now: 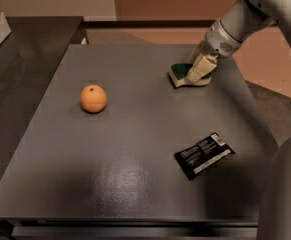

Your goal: Pick sponge

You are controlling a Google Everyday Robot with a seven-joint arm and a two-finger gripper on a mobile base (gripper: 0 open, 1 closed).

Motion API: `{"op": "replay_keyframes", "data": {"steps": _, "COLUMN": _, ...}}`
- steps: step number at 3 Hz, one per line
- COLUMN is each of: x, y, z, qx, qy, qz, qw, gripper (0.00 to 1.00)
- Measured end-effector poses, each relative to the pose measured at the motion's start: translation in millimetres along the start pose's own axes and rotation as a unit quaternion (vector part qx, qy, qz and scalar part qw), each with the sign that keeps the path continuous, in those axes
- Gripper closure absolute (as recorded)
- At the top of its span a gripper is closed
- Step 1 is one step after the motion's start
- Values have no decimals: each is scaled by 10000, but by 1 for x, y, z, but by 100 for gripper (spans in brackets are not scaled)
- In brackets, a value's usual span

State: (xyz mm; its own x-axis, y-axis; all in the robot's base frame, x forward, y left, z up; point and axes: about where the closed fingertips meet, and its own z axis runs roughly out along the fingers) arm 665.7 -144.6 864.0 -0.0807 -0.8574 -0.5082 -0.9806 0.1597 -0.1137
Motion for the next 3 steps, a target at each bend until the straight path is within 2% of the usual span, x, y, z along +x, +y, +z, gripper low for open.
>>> {"op": "replay_keyframes", "data": {"steps": 1, "x": -17, "y": 1, "z": -18, "qx": 60, "qy": -130, "qz": -72, "qw": 9999, "gripper": 100}}
{"op": "replay_keyframes", "data": {"steps": 3, "x": -63, "y": 4, "z": -68, "qx": 227, "qy": -288, "qz": -335, "qw": 9988, "gripper": 100}}
